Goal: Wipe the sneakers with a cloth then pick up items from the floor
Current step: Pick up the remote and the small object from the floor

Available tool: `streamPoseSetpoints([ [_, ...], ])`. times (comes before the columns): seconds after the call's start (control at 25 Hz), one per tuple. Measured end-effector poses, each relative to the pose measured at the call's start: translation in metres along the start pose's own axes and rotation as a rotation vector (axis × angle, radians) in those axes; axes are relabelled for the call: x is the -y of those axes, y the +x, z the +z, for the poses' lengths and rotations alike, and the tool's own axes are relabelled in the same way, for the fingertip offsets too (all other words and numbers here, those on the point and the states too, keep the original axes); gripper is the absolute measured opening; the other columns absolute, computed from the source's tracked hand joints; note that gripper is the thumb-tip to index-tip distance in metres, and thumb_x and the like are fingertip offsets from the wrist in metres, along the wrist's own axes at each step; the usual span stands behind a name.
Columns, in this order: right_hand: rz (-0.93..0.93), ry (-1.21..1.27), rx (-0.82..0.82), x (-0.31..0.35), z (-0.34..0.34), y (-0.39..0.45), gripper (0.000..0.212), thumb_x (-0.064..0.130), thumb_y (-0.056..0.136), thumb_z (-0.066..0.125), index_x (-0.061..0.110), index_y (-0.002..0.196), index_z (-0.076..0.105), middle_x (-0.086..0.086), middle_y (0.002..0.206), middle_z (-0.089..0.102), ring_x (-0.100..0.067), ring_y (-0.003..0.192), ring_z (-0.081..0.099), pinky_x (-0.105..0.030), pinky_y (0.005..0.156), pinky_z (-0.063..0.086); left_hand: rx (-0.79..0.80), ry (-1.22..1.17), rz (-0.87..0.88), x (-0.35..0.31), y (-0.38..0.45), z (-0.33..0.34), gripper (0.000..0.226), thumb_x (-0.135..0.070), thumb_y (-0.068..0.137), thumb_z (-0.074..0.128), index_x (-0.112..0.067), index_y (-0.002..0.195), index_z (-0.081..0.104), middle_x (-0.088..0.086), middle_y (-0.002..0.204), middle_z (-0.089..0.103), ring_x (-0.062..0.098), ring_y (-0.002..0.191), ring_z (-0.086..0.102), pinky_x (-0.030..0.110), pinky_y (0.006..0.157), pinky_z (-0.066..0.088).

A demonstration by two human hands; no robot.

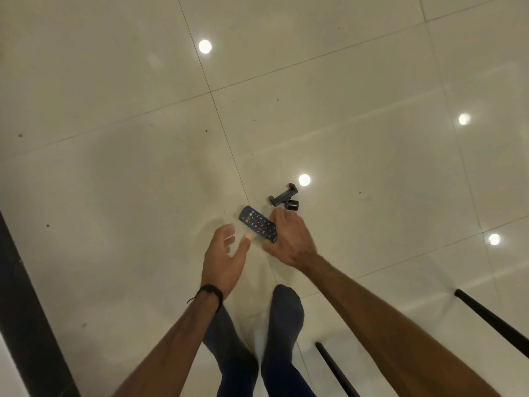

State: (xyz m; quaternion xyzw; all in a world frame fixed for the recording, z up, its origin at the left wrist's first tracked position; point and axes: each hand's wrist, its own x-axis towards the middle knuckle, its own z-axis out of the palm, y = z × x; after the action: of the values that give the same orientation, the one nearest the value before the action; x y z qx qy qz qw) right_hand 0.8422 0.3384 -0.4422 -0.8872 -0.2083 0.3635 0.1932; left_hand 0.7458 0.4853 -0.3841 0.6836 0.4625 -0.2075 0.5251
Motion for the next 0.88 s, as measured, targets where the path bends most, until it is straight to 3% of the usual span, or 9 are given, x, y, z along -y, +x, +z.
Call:
streamPoseSetpoints([
  [0.12,0.216,0.495,0.029,0.043,-0.004,-0.025,0.045,0.035,0.072,0.081,0.022,0.103,0.052,0.009,0.099,0.058,-0.007,0.084,0.055,-0.016,0.062,0.041,0.128,-0.275,-0.208,-0.008,0.007,0.002,0.053,-0.052,0.095,0.059,-0.023,0.138,0.048,0.001,0.132,0.062,0.014,0.117,0.061,0.034,0.104,0.046],
  [0.2,0.197,0.591,0.056,0.066,-0.008,-0.037,0.041,0.032,0.074,0.08,0.022,0.103,0.053,0.01,0.098,0.06,-0.005,0.088,0.057,-0.019,0.07,0.048,0.165,-0.369,-0.22,-0.013,0.008,0.005,0.036,-0.048,0.099,0.056,-0.027,0.128,0.058,0.002,0.121,0.07,0.014,0.11,0.067,0.04,0.104,0.05],
  [0.32,0.217,0.751,0.29,0.066,-0.029,-0.031,0.04,0.028,0.078,0.082,0.02,0.11,0.06,0.008,0.102,0.067,-0.006,0.095,0.065,-0.026,0.084,0.056,0.084,-0.415,-0.198,-0.017,0.006,-0.001,0.023,-0.041,0.101,0.055,-0.028,0.118,0.062,0.005,0.11,0.074,0.021,0.102,0.071,0.044,0.098,0.054],
  [0.36,0.261,0.766,0.303,0.057,-0.036,-0.025,0.037,0.029,0.08,0.081,0.019,0.111,0.063,0.007,0.101,0.069,-0.009,0.094,0.067,-0.025,0.083,0.056,0.095,-0.411,-0.198,-0.016,0.005,-0.007,0.024,-0.04,0.101,0.055,-0.025,0.118,0.062,0.006,0.107,0.074,0.023,0.099,0.073,0.044,0.095,0.055],
  [0.44,0.454,0.722,0.047,0.036,-0.045,-0.005,0.033,0.032,0.084,0.077,0.018,0.11,0.063,0.006,0.1,0.068,-0.012,0.091,0.065,-0.021,0.075,0.052,0.121,-0.394,-0.204,-0.011,0.004,-0.017,0.03,-0.037,0.102,0.053,-0.017,0.123,0.059,0.009,0.102,0.076,0.025,0.091,0.075,0.045,0.092,0.056],
  [0.52,0.722,0.668,-0.26,0.011,-0.046,0.019,0.046,0.039,0.084,0.076,0.013,0.115,0.055,0.0,0.113,0.063,-0.016,0.094,0.06,-0.026,0.077,0.051,0.112,-0.365,-0.201,-0.003,0.006,-0.026,0.034,-0.036,0.102,0.052,-0.013,0.125,0.058,0.01,0.1,0.075,0.026,0.089,0.075,0.046,0.092,0.056],
  [0.56,0.809,0.662,-0.308,0.002,-0.043,0.031,0.059,0.045,0.083,0.076,0.009,0.122,0.05,-0.004,0.122,0.058,-0.02,0.1,0.059,-0.031,0.083,0.052,0.105,-0.36,-0.2,0.0,0.007,-0.03,0.034,-0.036,0.102,0.052,-0.012,0.125,0.058,0.01,0.101,0.075,0.026,0.089,0.074,0.045,0.09,0.057],
  [0.68,0.783,0.529,-0.176,-0.01,-0.029,0.056,0.084,0.057,0.082,0.072,0.003,0.135,0.039,-0.013,0.134,0.048,-0.031,0.116,0.056,-0.037,0.091,0.052,0.098,-0.356,-0.205,0.008,0.008,-0.039,0.033,-0.035,0.102,0.053,-0.012,0.124,0.059,0.01,0.1,0.075,0.026,0.088,0.074,0.041,0.085,0.058],
  [0.88,0.773,0.518,-0.153,-0.002,-0.013,0.072,0.08,0.056,0.079,0.075,0.005,0.132,0.044,-0.011,0.128,0.048,-0.03,0.11,0.059,-0.037,0.083,0.054,0.075,-0.365,-0.191,0.014,0.013,-0.052,0.031,-0.035,0.102,0.053,-0.014,0.123,0.06,0.009,0.1,0.075,0.024,0.087,0.074,0.037,0.081,0.058],
])
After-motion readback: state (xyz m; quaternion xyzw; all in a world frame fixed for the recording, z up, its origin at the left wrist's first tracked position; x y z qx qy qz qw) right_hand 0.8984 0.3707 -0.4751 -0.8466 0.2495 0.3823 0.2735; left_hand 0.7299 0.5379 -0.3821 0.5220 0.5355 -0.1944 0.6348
